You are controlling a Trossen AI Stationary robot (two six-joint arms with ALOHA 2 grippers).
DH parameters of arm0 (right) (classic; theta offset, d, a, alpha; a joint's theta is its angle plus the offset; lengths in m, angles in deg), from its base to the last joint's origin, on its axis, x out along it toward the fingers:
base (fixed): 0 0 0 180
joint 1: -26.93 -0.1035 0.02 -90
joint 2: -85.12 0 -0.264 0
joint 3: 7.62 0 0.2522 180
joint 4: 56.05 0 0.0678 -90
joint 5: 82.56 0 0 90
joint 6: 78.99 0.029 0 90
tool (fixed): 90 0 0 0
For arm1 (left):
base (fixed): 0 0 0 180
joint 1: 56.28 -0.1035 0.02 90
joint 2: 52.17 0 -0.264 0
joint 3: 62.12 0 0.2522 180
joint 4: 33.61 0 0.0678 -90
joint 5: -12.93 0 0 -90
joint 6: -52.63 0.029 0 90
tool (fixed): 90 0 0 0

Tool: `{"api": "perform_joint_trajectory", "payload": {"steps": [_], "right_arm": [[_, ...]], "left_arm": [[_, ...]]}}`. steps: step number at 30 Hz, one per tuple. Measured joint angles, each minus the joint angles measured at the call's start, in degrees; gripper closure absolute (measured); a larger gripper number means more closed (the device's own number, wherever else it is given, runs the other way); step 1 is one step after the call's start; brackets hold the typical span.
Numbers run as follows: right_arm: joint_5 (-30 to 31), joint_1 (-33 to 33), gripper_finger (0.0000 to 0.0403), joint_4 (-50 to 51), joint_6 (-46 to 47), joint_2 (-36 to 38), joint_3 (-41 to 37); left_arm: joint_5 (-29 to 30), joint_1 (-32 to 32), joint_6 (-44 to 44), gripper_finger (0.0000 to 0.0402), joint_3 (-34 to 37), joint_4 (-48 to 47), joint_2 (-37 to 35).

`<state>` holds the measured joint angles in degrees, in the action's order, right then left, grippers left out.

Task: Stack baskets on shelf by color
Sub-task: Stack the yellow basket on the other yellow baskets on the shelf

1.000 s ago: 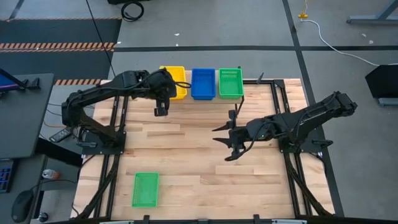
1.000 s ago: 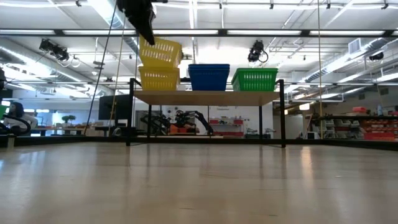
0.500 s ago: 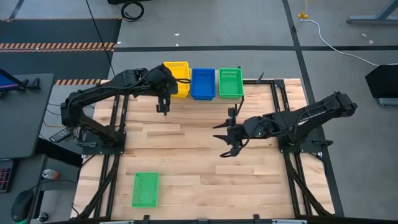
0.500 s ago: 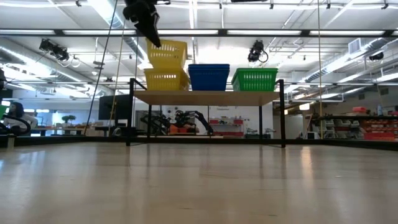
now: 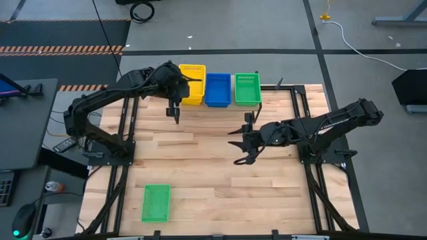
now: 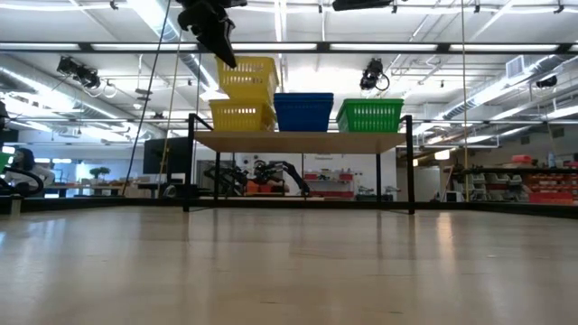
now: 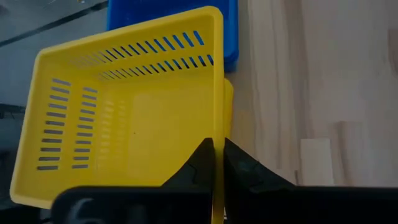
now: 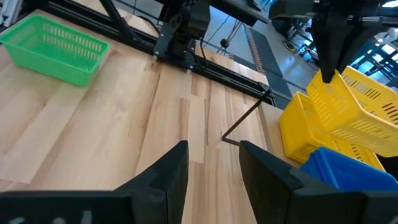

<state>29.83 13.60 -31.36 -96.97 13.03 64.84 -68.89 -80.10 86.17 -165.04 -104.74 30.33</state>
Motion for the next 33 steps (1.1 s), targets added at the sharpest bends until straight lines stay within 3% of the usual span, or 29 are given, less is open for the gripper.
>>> {"api": "perform_joint_trajectory", "payload": {"steps": [3,11,24,33], "right_arm": [[0.00,0.52,0.0254,0.04,-0.08,0.00,0.00],[0.00,2.40,0.0254,0.56,-0.19,-0.02,0.00],[-0.04,3.05,0.0254,0.70,-0.21,-0.02,0.00],[-0.04,3.05,0.0254,0.84,-0.21,-0.02,0.00]], "left_arm": [[-3.48,-1.37,0.21,0.0388,0.00,-0.02,0.00],[-4.63,-3.28,1.69,0.0388,0.28,0.36,-0.01],[-4.35,-4.39,2.76,0.0377,10.09,7.69,0.07],[-4.43,-4.37,-6.36,0.0343,10.03,3.46,-0.28]]}}
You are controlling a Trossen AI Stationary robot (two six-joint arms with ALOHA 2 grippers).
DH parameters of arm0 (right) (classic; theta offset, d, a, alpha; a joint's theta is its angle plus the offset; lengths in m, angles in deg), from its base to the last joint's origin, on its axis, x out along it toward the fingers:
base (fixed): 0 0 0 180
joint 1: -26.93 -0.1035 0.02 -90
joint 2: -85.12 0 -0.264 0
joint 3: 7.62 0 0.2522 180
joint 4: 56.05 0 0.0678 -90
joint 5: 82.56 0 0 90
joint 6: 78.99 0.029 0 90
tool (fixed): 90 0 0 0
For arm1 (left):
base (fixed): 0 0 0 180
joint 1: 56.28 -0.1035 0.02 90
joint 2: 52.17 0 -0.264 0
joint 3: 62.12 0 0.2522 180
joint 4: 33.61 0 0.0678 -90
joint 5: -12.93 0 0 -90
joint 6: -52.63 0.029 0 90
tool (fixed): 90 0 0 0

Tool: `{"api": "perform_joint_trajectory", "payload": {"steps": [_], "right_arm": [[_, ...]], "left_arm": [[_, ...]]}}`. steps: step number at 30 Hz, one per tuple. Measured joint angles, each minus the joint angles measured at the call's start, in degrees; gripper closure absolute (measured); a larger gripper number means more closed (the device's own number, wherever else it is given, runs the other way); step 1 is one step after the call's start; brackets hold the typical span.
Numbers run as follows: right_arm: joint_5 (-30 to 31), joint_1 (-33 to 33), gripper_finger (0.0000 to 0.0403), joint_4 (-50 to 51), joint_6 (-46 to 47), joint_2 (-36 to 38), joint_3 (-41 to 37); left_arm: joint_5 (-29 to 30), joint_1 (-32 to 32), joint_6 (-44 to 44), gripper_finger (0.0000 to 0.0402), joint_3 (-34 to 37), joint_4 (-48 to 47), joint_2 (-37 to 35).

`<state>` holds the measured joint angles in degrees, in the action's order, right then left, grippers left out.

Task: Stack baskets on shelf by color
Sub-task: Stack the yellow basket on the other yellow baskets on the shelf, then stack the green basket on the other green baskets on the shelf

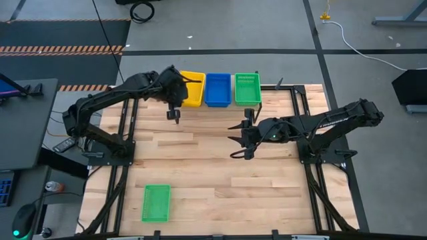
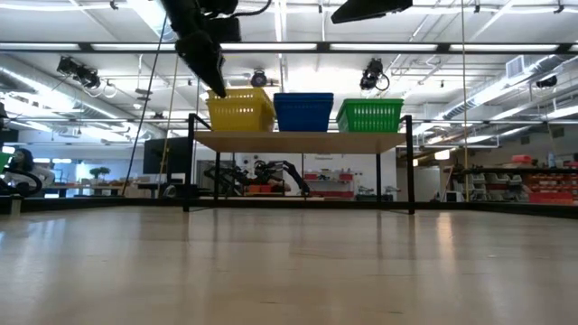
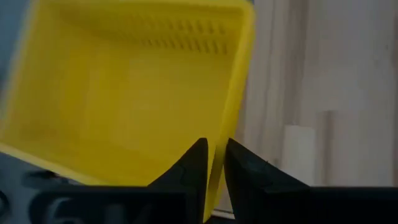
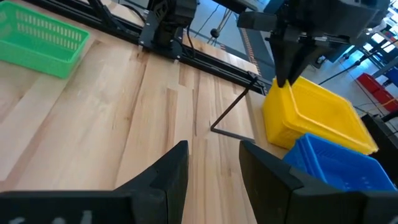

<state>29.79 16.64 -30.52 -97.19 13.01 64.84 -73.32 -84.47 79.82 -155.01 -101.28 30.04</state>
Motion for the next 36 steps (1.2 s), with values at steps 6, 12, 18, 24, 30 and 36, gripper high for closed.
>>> {"api": "perform_joint_trajectory", "payload": {"steps": [6,12,18,24,30,36], "right_arm": [[-0.01,0.00,0.0254,0.77,0.00,0.00,0.00],[0.00,0.00,0.0254,1.10,0.00,-0.02,0.00],[0.00,0.00,0.0254,1.20,0.00,-0.02,0.00],[0.00,0.00,0.0254,1.25,0.00,-0.02,0.00],[0.01,-0.06,0.0254,1.30,0.00,0.02,0.00],[0.04,-0.18,0.0254,2.30,0.02,0.02,0.00]], "left_arm": [[0.06,0.17,-7.57,0.0331,0.04,-3.61,0.07],[0.04,0.17,-11.29,0.0330,0.04,-3.96,0.07],[0.07,0.85,-11.11,0.0332,0.04,-3.86,0.07],[1.08,2.33,-10.46,0.0329,-0.02,-3.69,-0.56],[3.37,3.76,-10.10,0.0332,-3.38,-5.19,-0.59],[5.62,4.61,-11.55,0.0323,-7.53,-8.44,-0.59]]}}
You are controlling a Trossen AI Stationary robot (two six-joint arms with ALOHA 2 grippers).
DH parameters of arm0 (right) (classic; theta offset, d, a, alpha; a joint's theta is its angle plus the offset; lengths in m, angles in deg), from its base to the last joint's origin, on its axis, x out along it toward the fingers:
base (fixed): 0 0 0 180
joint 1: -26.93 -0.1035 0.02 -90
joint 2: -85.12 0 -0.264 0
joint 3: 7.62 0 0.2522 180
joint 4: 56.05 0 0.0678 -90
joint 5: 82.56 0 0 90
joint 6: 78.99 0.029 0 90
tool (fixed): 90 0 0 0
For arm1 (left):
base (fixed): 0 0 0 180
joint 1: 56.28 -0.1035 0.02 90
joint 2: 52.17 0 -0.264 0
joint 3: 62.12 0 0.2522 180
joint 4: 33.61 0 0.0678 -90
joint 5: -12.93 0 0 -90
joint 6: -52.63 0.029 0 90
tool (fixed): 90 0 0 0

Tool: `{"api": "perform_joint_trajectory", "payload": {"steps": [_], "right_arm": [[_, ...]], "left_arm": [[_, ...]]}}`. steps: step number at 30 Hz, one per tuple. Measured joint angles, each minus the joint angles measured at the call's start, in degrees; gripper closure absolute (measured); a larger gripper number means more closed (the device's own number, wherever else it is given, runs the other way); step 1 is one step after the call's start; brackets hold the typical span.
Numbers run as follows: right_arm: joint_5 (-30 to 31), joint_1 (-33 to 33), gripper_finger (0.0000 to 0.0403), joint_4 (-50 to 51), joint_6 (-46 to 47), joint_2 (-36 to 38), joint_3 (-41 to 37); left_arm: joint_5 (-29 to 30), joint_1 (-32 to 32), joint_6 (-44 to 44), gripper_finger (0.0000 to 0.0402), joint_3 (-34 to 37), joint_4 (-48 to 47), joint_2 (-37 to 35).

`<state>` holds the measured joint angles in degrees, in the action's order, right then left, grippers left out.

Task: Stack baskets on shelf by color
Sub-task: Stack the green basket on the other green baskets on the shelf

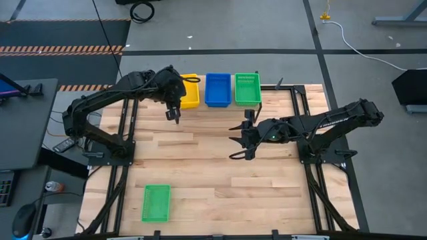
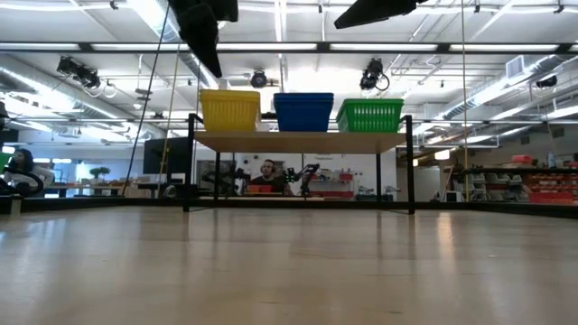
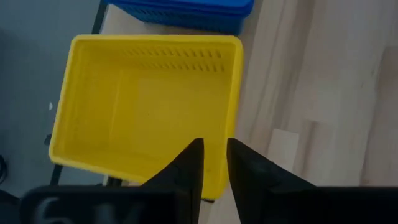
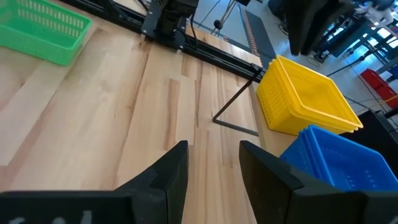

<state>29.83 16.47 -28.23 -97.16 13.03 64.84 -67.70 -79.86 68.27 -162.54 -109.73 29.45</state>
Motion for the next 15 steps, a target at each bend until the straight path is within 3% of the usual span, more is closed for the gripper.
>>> {"api": "perform_joint_trajectory", "payload": {"steps": [7,15], "right_arm": [[0.18,-0.02,0.0254,0.54,0.11,0.11,0.00],[-0.05,-0.07,0.0254,4.46,3.20,0.90,-0.02]], "left_arm": [[0.11,6.16,-8.37,0.0321,-4.62,-8.52,-0.02],[-0.71,25.37,-26.65,0.0322,-3.79,-15.54,0.46]]}}
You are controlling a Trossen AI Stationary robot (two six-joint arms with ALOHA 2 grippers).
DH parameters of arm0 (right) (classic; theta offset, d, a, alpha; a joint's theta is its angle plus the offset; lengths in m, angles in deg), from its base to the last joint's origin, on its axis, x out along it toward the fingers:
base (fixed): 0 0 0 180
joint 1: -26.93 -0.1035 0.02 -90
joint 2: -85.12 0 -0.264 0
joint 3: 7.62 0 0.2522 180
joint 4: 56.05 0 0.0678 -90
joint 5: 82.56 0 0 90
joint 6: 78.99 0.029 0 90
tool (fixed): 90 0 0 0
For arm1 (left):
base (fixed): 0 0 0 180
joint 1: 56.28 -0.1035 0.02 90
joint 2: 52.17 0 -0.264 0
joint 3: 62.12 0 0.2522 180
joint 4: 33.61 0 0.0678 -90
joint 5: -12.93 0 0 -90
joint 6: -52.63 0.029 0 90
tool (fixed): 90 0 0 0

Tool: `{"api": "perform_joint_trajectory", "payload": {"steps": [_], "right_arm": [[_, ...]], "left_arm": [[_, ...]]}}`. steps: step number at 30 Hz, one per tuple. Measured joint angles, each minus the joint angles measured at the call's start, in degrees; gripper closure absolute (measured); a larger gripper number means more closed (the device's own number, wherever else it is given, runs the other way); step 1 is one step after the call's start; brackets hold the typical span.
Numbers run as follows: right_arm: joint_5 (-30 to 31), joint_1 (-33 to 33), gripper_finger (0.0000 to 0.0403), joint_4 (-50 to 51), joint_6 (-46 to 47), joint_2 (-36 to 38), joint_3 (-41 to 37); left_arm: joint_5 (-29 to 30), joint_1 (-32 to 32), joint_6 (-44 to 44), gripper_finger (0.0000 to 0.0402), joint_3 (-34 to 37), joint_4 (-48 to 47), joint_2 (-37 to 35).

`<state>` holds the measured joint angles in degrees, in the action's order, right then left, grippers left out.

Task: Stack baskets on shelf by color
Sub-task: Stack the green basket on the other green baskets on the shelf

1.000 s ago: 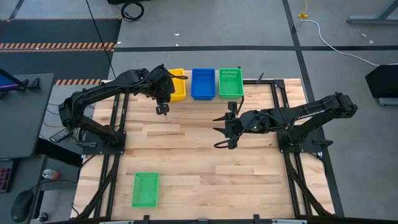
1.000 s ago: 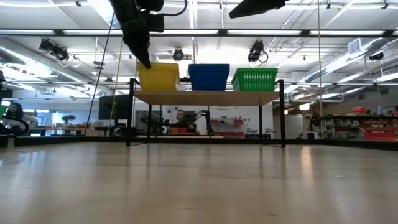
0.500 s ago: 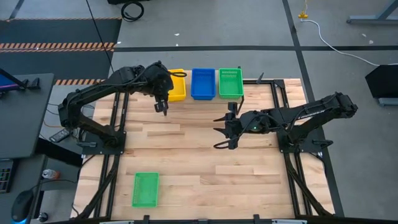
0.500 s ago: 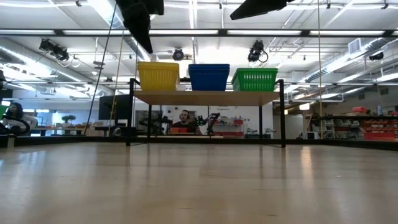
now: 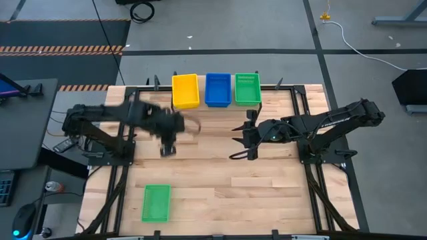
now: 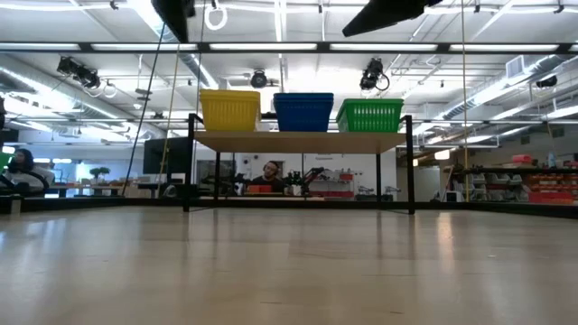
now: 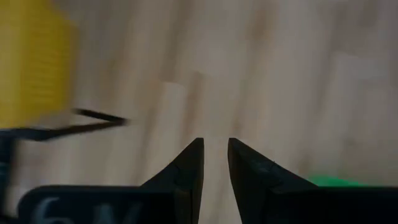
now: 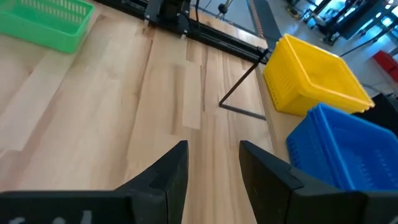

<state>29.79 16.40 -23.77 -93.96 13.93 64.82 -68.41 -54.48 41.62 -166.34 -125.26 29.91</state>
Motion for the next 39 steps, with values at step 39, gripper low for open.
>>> {"api": "perform_joint_trajectory", "payload": {"steps": [39], "right_arm": [[-13.09,-0.11,0.0254,-0.77,15.88,-0.01,-6.88]], "left_arm": [[-10.71,50.97,-57.78,0.0194,0.90,18.05,28.31]]}}
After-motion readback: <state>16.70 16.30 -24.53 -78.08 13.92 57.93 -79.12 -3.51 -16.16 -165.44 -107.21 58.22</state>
